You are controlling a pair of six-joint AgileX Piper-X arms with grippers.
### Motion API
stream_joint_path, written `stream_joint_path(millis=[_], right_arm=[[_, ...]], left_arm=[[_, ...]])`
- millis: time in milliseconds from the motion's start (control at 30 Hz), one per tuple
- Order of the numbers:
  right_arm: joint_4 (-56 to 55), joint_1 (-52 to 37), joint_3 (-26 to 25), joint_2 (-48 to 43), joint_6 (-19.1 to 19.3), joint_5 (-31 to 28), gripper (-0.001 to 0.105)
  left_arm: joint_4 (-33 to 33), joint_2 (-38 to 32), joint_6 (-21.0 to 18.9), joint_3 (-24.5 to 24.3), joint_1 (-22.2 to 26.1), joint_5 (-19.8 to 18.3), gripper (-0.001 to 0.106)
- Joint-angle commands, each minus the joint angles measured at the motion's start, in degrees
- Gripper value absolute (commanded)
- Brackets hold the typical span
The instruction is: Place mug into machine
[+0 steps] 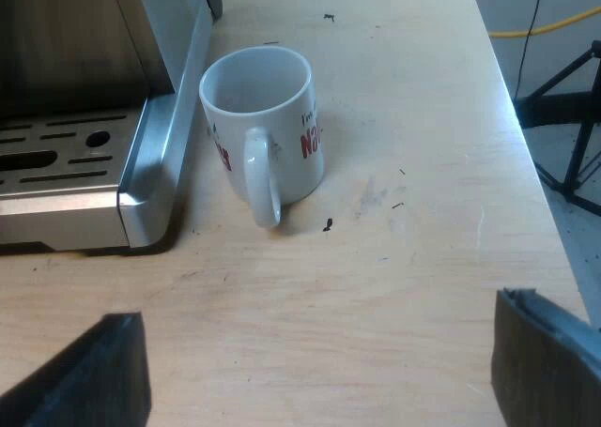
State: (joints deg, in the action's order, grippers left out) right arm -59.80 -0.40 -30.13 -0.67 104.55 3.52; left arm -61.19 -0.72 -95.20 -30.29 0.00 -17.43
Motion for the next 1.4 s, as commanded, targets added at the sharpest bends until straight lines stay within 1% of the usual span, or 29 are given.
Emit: stream_joint_path(millis=[33,333,533,633,667,733,833,1033,1167,1267,1400], right_arm=[[0.48,-0.07,-0.25,-2.36,0.23,0.24,0.076],[0.86,-0.07,-0.25,-2.36,0.23,0.24,0.076],[4.02,-0.07,-0.5,-2.05,0.23,1.35,0.076],[5.83,-0.07,-1.01,-2.05,0.23,3.81,0.076],[5.91,-0.07,-1.24,-2.05,0.23,4.27,0.076],[5.89,-0.07,-1.52,-2.05,0.23,4.3,0.076],[5.89,-0.07,-2.11,-1.42,0.23,4.49,0.076],[6.26,-0.07,-4.3,3.19,0.23,5.62,0.076],[9.57,0.11,-4.68,7.16,0.23,8.75,0.076],[11.6,0.09,-4.68,9.61,0.23,9.5,0.076],[14.17,0.09,-4.68,12.66,0.43,9.85,0.076]], left_arm=[[0.67,-8.03,0.1,-0.25,0.0,-0.45,0.081],[0.67,-8.03,0.1,-0.25,0.0,-0.45,0.081],[3.26,-7.56,0.1,-0.25,0.0,-0.45,0.081],[5.45,-6.83,-1.7,-0.25,0.0,-0.45,0.081],[6.66,-6.21,-3.51,-0.25,0.0,-0.45,0.081],[8.07,-5.32,-3.81,-0.25,-0.01,-0.72,0.081],[10.68,-3.25,-3.8,-0.54,-0.52,-1.26,0.081],[14.76,3.02,-3.91,-2.7,-4.15,-1.88,0.081],[18.88,7.92,-3.91,-3.97,-7.06,-2.96,0.081],[22.38,11.3,-3.91,-4.28,-9.19,-3.35,0.081],[26.33,15.47,-3.91,-4.4,-11.57,-4.76,0.081]])
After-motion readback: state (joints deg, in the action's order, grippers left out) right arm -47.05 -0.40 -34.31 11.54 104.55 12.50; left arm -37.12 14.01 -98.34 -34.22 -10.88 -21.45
